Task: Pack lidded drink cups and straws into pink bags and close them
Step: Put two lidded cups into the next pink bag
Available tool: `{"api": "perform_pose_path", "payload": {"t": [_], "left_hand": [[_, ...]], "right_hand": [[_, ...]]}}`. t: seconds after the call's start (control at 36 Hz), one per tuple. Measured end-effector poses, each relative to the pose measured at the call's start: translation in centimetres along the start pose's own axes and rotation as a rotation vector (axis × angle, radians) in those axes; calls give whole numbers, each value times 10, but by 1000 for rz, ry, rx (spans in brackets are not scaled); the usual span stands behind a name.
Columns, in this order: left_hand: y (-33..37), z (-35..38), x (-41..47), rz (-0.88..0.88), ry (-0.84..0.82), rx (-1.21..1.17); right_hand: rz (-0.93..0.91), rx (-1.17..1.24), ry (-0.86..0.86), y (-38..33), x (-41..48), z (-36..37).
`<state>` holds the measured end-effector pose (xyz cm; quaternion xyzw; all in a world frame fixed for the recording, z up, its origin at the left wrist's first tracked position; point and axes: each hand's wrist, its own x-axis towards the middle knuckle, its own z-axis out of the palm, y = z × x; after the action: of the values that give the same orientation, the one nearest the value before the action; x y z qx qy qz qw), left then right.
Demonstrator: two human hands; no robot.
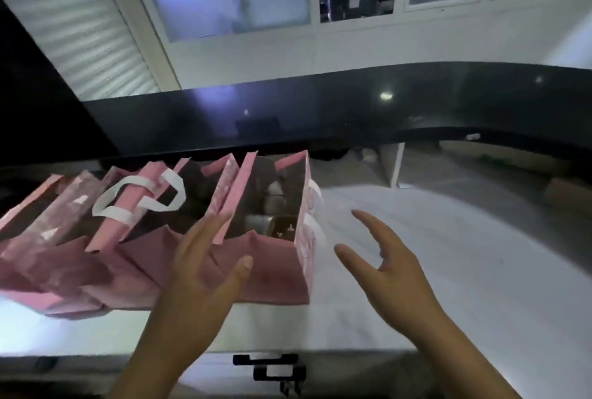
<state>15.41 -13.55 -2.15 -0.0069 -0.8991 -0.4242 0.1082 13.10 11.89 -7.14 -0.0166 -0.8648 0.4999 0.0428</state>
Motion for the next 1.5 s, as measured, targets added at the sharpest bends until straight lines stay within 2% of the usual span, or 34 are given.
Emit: {"api": "perform_pose_path", "payload": {"t": [0.08, 0.17, 0.28, 0.36, 0.44, 0.56, 0.69, 0.89, 1.08, 1.17, 1.5], "left_hand": [[-4, -16, 26, 40, 21, 72], [0, -21, 66, 72, -10, 149], [0, -10, 130, 97, -220, 425], [-3, 2, 161, 114, -381, 532], [-12, 8, 176, 160, -441, 533], [-29, 8, 186, 179, -447, 395], [-37, 16, 184, 252, -541, 500], [-16, 55, 161, 405, -680, 147], [40, 104, 106, 440, -887, -136], [69, 127, 75, 474, -967, -188], [182, 211, -47, 544, -1268, -369]], "right_hand": [[-11, -21, 30, -12, 25, 21], [18, -142, 89, -23, 56, 43], [119, -320, 122, -42, 94, 69], [195, -394, 88, -48, 112, 83], [246, -390, 105, -47, 116, 90], [284, -276, 256, -38, 100, 90], [344, -174, 441, -24, 59, 83], [408, -10, 694, -28, -24, 62], [495, 20, 935, -17, -109, 26], [510, -15, 1052, -7, -147, 3], [542, -103, 1336, 33, -286, -96]]}}
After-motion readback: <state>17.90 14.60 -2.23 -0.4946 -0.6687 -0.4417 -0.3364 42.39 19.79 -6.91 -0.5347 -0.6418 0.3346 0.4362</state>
